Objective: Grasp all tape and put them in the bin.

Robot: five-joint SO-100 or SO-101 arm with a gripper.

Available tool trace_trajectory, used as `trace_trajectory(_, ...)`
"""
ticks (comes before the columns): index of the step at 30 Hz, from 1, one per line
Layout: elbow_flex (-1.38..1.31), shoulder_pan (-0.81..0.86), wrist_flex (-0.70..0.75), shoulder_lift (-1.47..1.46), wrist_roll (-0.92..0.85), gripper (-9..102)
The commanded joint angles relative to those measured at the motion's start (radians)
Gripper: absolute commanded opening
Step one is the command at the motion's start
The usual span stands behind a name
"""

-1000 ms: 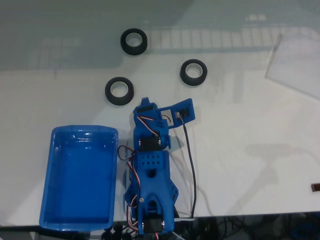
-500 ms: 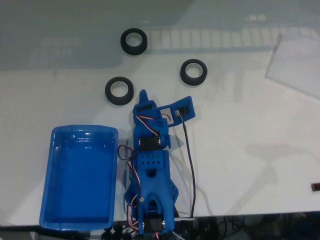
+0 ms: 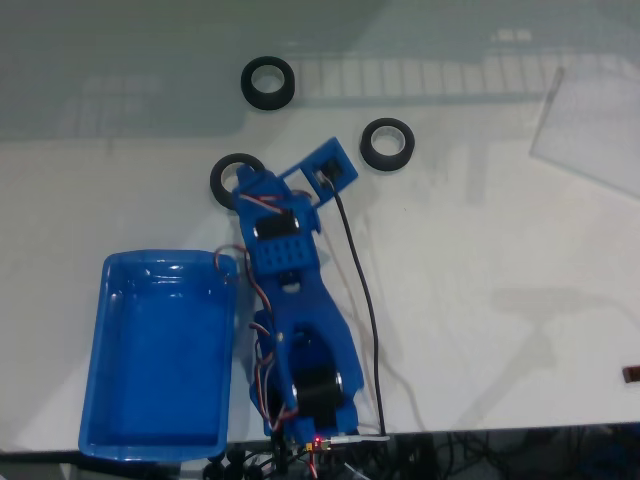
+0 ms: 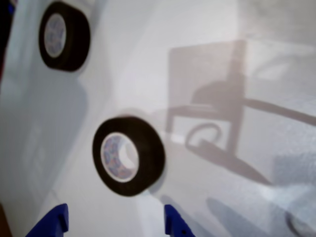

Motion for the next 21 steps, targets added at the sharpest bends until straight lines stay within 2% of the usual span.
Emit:
trace_trajectory(1,-0.160,-0.017,0.011,-0.150,-0.015,26)
trace_trajectory(9,-0.322,-0.014,0.020,-0.468,-0.048,26)
trace_trajectory(21,-0.640,-0.015,0.173,-0.861,-0.069,25)
